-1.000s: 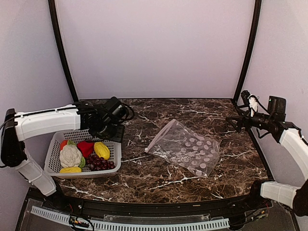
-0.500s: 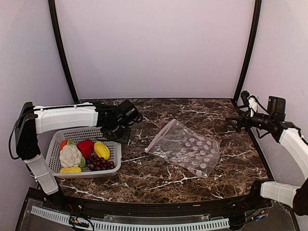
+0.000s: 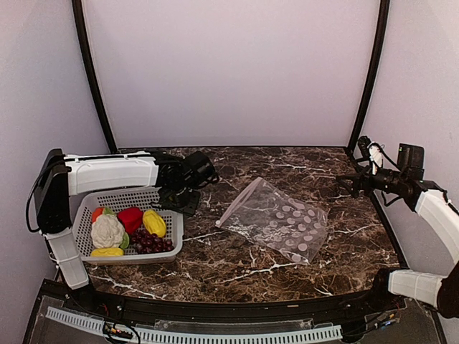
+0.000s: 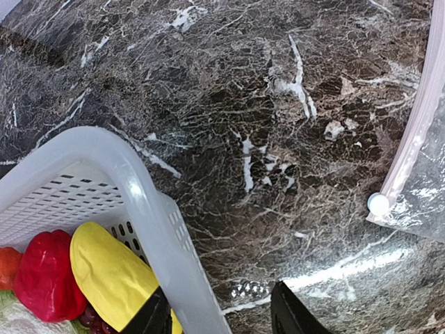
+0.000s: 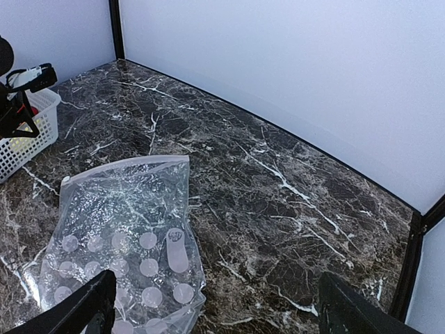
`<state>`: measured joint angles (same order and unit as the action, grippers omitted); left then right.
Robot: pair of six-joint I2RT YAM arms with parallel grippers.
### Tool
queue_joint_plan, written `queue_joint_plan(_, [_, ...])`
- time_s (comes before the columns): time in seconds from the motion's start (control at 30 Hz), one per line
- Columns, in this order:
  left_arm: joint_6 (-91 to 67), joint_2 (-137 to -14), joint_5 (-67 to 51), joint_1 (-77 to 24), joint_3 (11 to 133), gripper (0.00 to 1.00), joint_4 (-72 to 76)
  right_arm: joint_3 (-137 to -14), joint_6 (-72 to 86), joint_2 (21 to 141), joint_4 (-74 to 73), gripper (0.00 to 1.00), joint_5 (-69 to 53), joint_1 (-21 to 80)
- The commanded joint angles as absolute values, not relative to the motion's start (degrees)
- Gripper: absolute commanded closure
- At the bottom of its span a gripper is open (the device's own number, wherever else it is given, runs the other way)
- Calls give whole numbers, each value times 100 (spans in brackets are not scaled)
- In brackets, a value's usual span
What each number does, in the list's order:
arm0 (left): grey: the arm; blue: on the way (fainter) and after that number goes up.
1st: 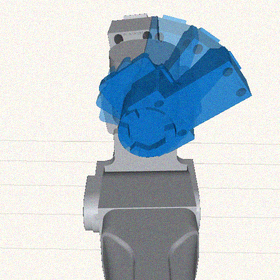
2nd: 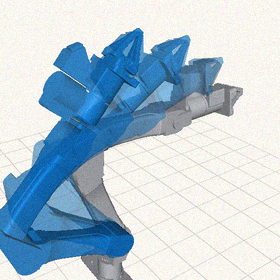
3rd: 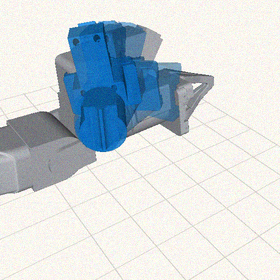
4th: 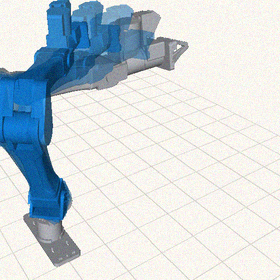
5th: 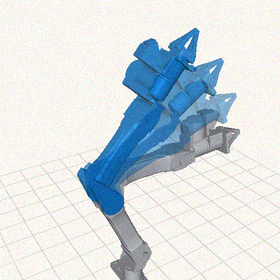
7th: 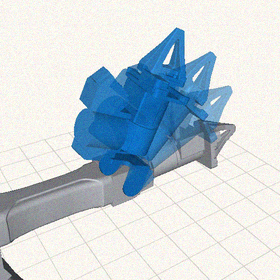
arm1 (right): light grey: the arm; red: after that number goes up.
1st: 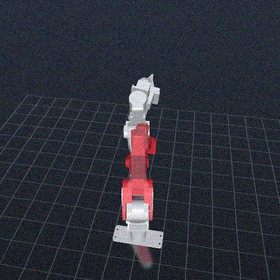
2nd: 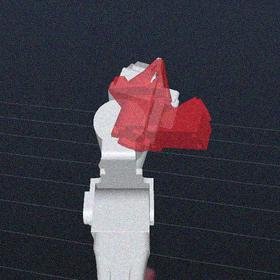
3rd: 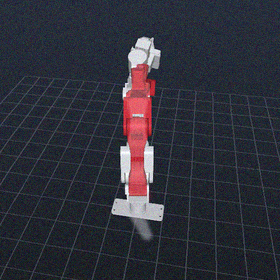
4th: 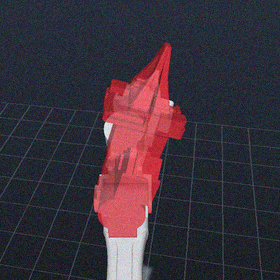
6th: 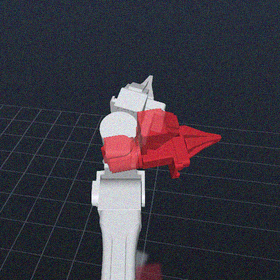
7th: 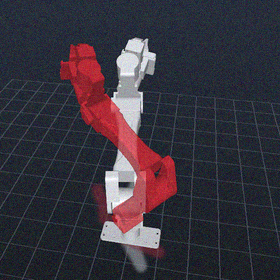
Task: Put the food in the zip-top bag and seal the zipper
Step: Adjust the bin at the corner of the board.
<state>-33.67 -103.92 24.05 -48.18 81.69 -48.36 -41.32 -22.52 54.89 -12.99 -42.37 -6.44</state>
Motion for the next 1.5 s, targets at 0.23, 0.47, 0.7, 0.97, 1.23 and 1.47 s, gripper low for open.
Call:
queue_joint_plan(0.23, [-2867,-10528,1954,-5011,8394,69,-4724,-4105,-2308,5494,-1282,3,-4205,-686])
queue_joint_plan(0.47, [-1903,-10663,1370,-5579,8405,75,-4334,-4096,-2345,5495,-1283,3,-4170,-686])
queue_joint_plan(0.7, [-675,-10387,1067,-6408,7985,78,-4245,-4087,-2362,5501,-1279,4,-4153,-686])
queue_joint_plan(0.97, [-140,-9114,893,-7004,6619,77,-4162,-4069,-2304,5678,-1266,3,-4305,-686])
queue_joint_plan(1.23, [-545,-7343,1720,-7005,6141,39,-3683,-4087,-2293,5785,-1272,3,-4310,-679])
queue_joint_plan(1.47, [-1988,-6663,3428,-6313,6318,19,-3706,-4081,-2216,5868,-1254,4,-4456,-639])
